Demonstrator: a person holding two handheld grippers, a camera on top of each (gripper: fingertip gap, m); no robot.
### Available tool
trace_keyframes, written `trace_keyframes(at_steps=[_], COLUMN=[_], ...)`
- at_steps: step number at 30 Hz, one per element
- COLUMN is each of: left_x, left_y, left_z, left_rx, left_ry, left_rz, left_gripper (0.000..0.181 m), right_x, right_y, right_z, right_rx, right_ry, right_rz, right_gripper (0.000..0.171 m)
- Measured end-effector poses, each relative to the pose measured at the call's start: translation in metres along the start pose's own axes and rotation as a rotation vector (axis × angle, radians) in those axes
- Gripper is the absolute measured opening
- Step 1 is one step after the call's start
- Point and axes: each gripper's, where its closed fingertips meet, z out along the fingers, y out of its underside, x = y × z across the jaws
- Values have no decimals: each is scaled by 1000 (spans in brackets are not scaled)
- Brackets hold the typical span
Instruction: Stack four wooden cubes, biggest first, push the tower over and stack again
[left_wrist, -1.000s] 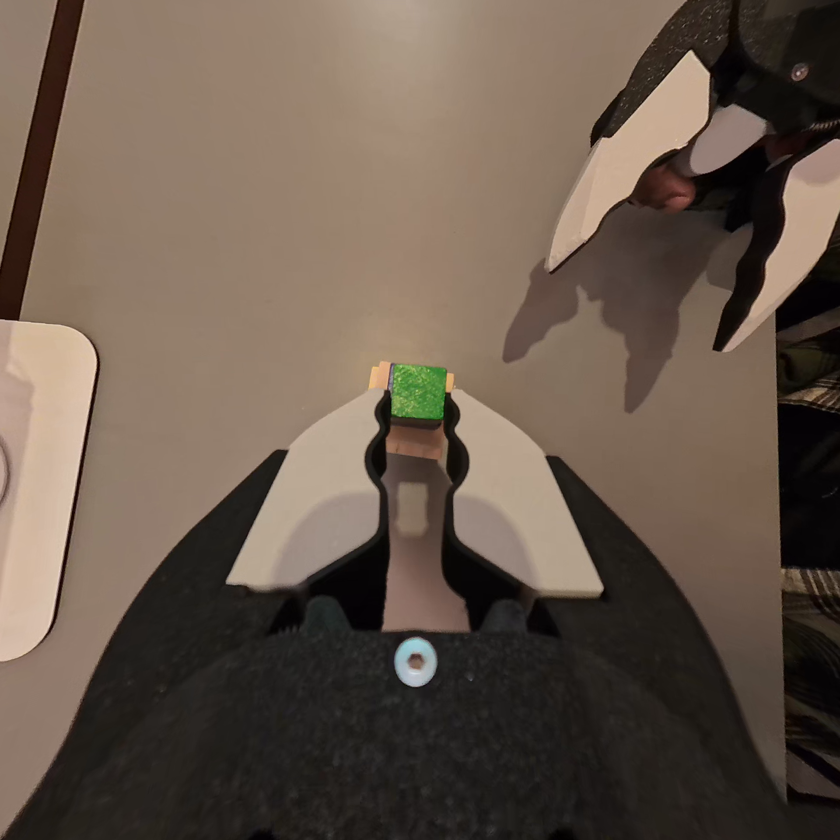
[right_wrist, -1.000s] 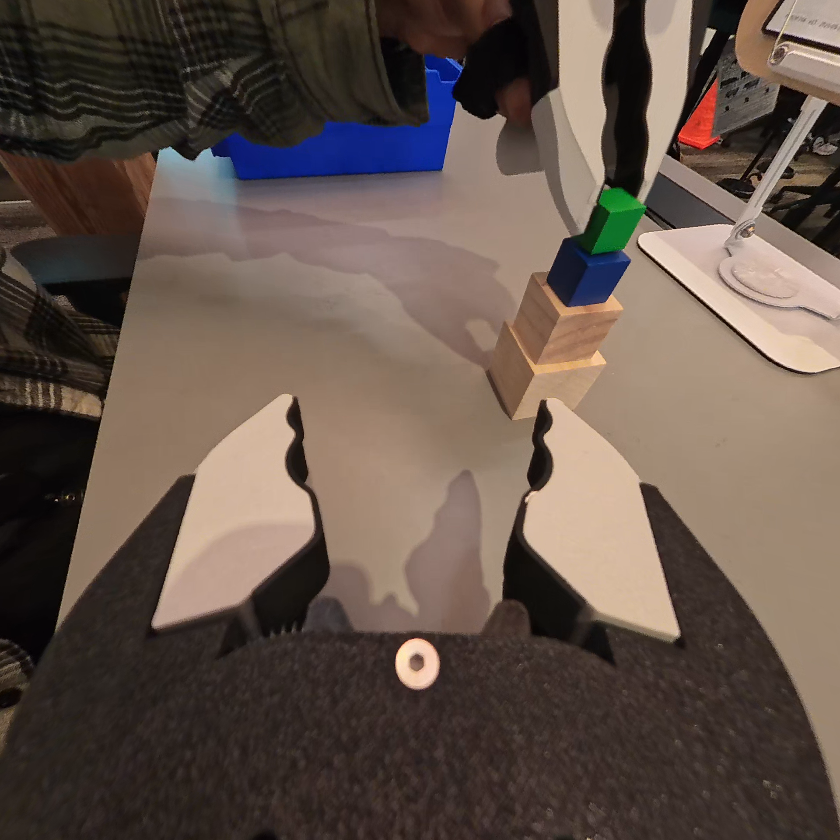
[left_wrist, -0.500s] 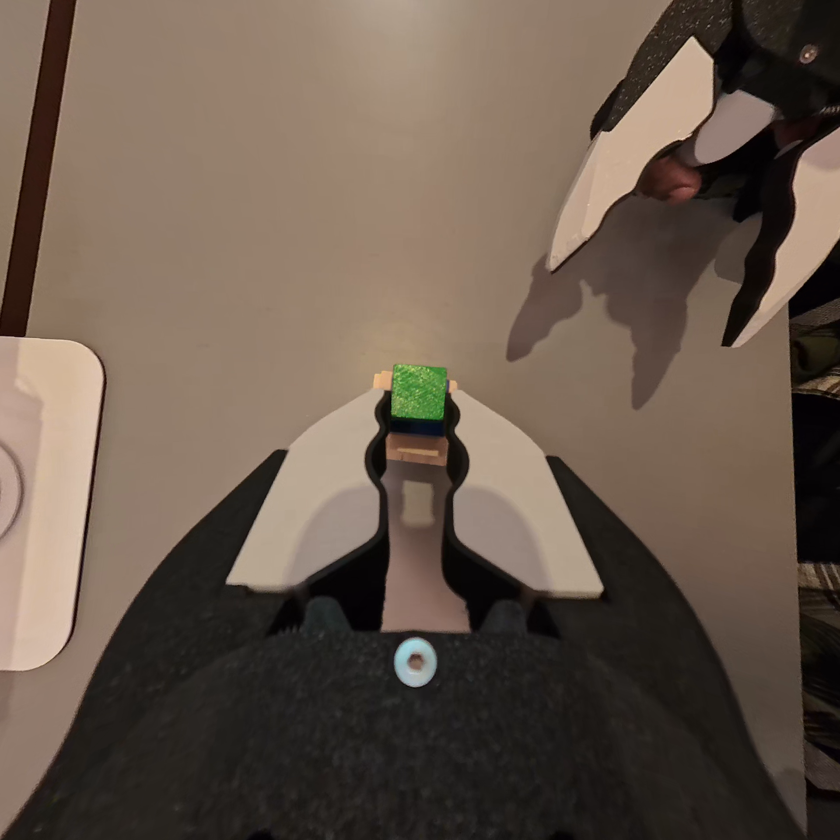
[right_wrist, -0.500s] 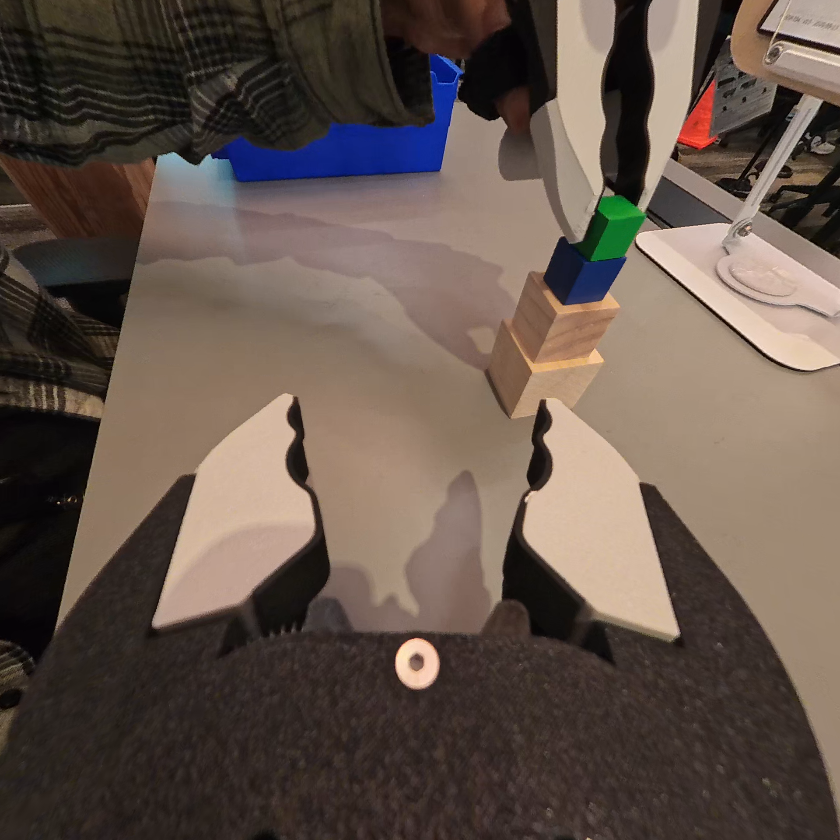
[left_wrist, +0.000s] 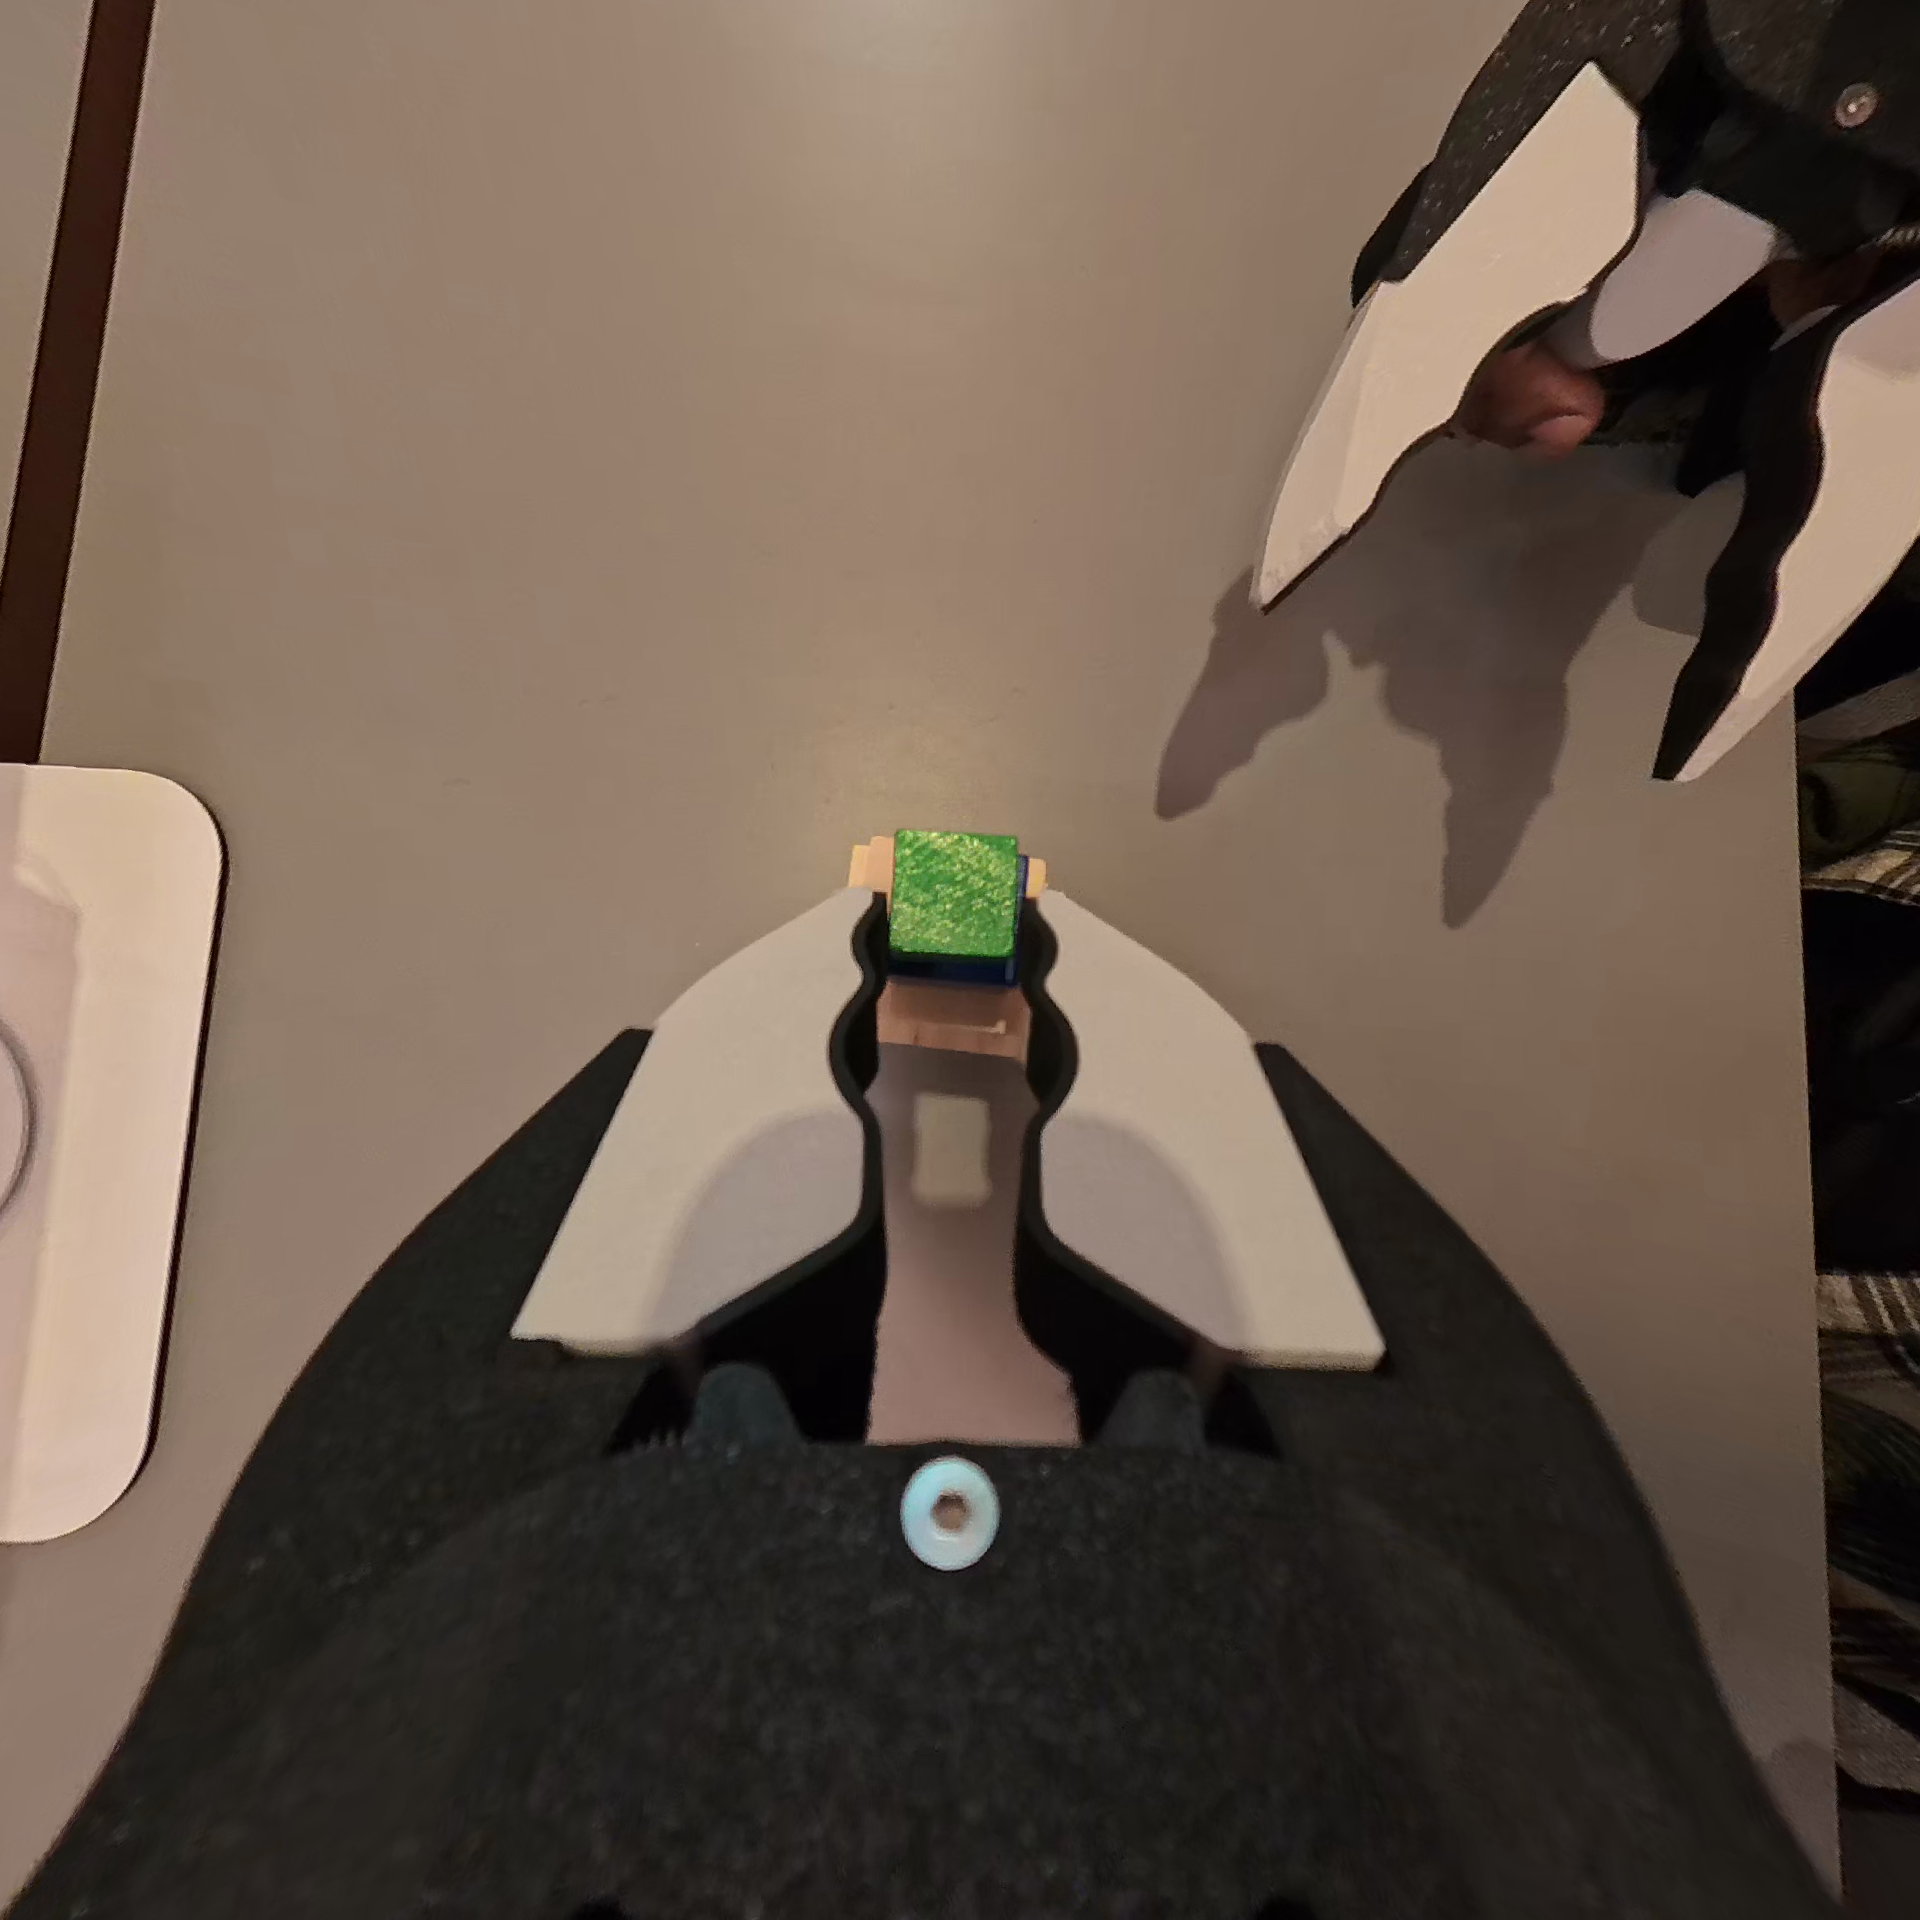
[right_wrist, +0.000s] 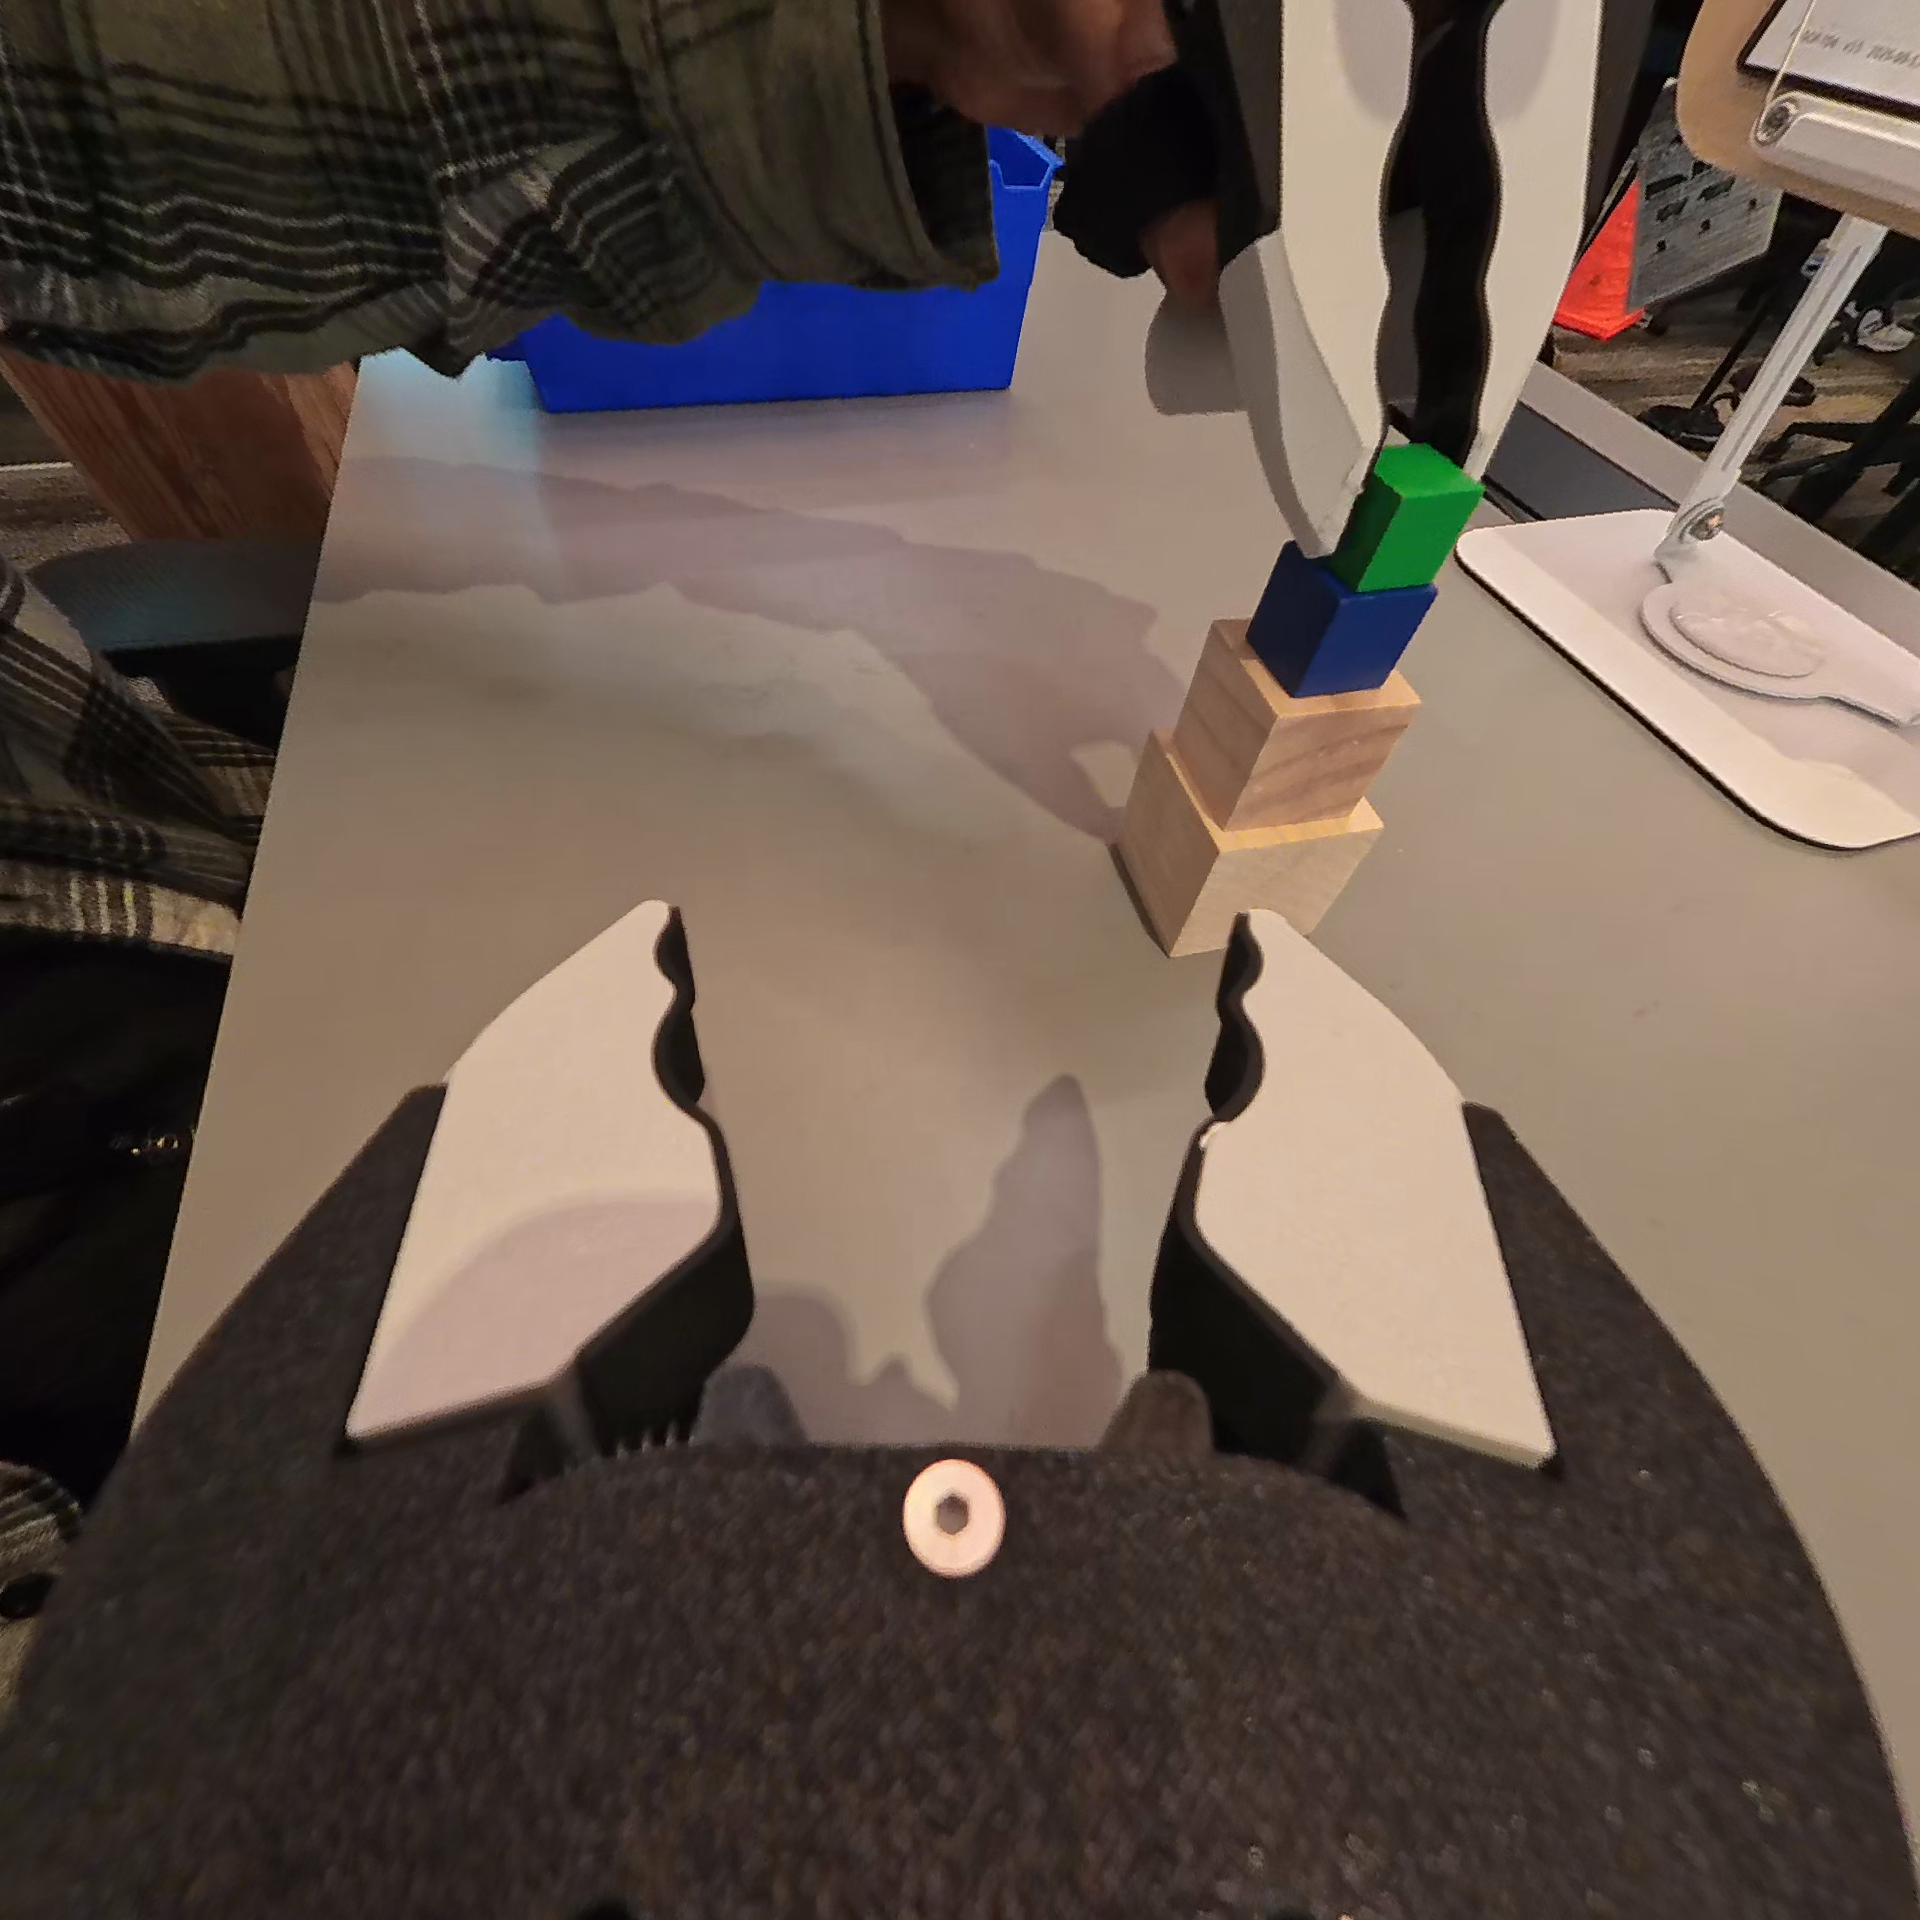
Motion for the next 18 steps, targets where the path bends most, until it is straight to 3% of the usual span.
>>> trace_keyframes(at_steps=[8, 14, 18], left_x=[1, 15, 46], left_y=[1, 13, 46], left_z=[-12, -67, -90], left_rx=[23, 234, 424], left_ry=[0, -196, -363], left_rz=[-23, -121, -235], left_gripper=[57, 88, 91], right_x=[2, 10, 19], right_y=[-1, 2, 11], right_z=[-2, -6, -6], right_rx=[8, 4, -36], right_ry=[10, 40, 80], right_rz=[4, 28, 73], right_gripper=[99, 101, 102])
